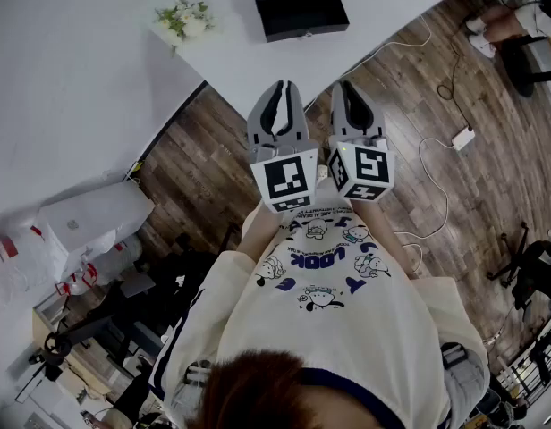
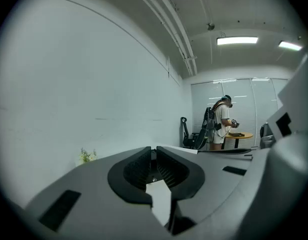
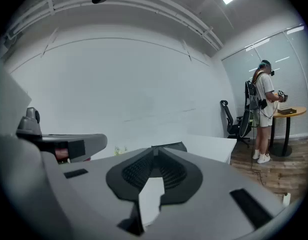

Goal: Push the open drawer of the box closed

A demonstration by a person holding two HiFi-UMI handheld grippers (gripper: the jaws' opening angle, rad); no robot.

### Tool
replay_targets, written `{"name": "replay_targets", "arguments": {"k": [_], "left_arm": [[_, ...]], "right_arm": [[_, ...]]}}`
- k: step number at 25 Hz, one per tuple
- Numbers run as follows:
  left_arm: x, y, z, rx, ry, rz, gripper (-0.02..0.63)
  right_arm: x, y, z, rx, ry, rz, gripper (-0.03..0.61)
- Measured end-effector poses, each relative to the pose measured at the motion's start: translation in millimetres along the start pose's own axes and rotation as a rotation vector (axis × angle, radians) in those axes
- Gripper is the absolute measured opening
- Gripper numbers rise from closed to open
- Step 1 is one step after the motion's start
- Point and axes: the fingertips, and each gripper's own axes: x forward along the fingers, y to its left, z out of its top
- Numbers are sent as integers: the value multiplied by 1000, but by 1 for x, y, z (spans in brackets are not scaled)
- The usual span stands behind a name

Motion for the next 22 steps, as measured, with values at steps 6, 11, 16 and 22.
{"name": "replay_targets", "arguments": {"k": [6,11,16,22], "left_arm": [[5,2,2,-1,-2,0,43],[12,4,-1,0,8,-2,41],[26,11,-5,10,21,-7,42],[46,27,-10,0,32,-25,43]], "right_arm": [[6,0,3,1,-4,0,48],[13,-3,1,6,1,-15,48],[29,-6,-5,19,18,-26,49],[55,-3,-12,20,39,-34,49]]}}
